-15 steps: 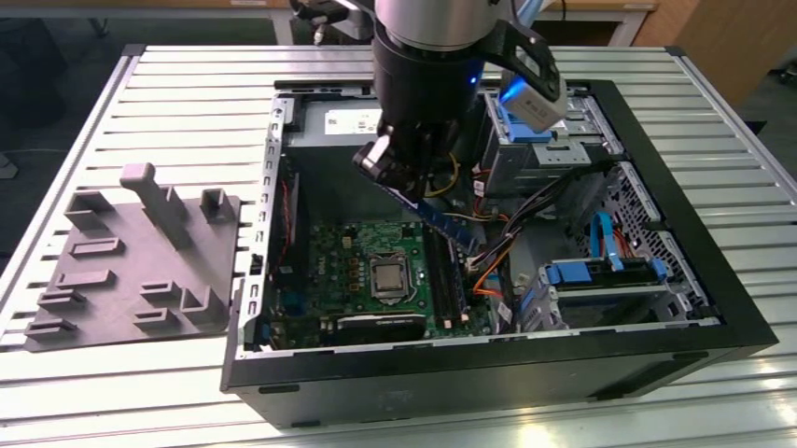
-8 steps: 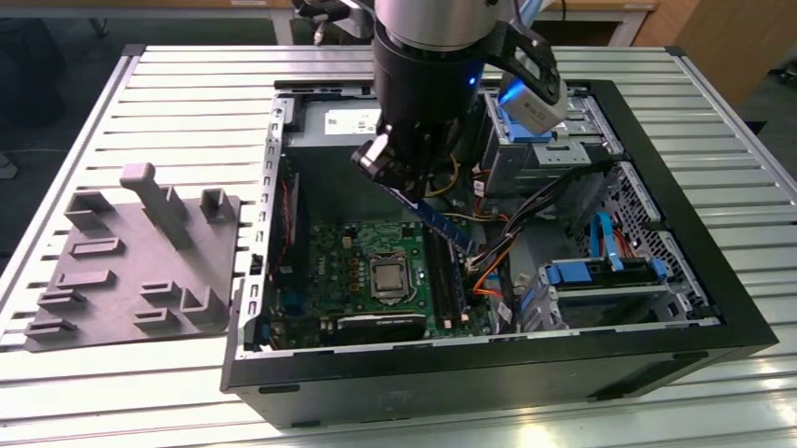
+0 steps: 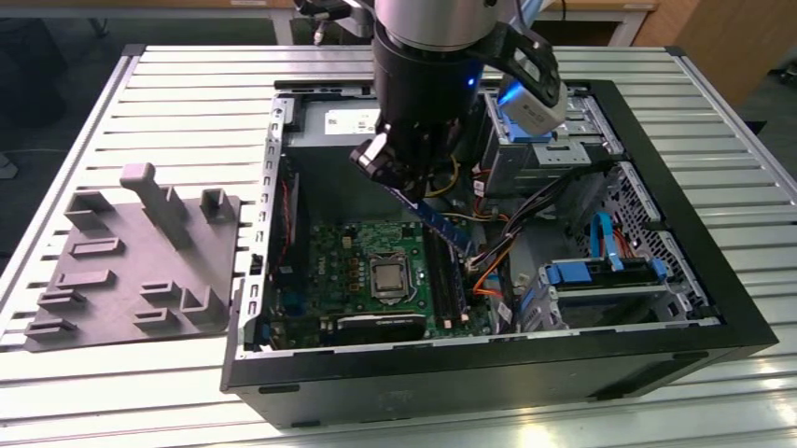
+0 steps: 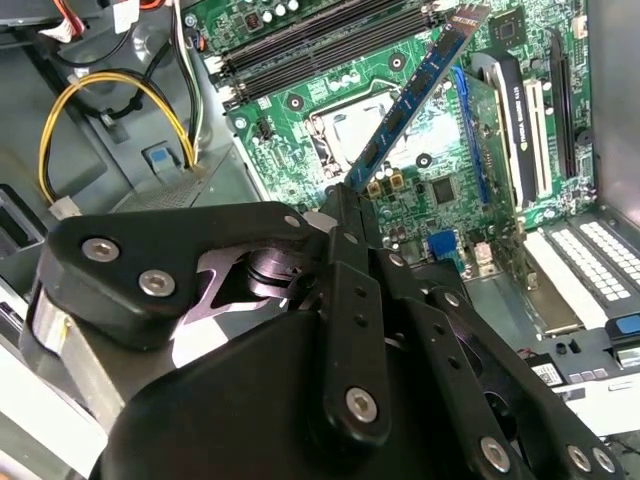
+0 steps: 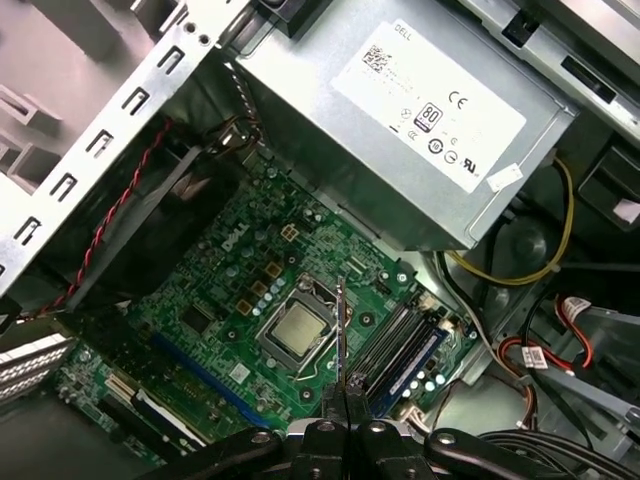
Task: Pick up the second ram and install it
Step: 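Insert the second ram into the second slot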
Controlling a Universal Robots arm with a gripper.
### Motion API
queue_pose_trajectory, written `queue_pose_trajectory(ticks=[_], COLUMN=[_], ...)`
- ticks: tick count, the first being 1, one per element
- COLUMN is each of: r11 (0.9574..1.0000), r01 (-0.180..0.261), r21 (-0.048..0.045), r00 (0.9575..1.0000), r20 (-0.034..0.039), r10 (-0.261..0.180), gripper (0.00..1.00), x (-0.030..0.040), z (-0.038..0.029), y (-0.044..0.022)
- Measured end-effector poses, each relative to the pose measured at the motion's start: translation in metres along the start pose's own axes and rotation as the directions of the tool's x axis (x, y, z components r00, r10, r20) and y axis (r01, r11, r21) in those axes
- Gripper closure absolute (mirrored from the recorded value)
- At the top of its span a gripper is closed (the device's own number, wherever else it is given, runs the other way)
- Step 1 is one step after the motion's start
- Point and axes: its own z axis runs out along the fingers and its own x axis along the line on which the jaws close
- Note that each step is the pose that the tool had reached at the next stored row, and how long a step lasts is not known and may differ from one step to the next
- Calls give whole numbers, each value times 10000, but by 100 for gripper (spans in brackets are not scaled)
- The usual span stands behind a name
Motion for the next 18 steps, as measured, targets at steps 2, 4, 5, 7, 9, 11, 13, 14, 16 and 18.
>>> queue_pose_trajectory(ticks=[2, 4, 5, 7, 9, 11, 13, 14, 16, 18], r11=[10000, 9999, 9998, 9997, 9996, 9993, 9991, 9990, 9986, 9983], r01=[-94, -158, -185, -241, -300, -362, -426, -457, -523, -588], r21=[2, 4, 4, 6, 7, 9, 11, 13, 15, 18], r00=[10000, 9999, 9998, 9997, 9996, 9993, 9991, 9990, 9986, 9983], r20=[3, 6, 8, 10, 12, 15, 16, 17, 19, 21], r10=[94, 158, 185, 241, 300, 362, 426, 457, 523, 588], gripper=[88, 88, 88, 88, 88, 88, 88, 88, 88, 88], x=[0, 0, 0, 0, 0, 0, 0, 0, 0, 0], z=[0, 0, 1, 1, 1, 1, 1, 1, 1, 1], y=[0, 0, 0, 0, 0, 0, 0, 0, 0, 0])
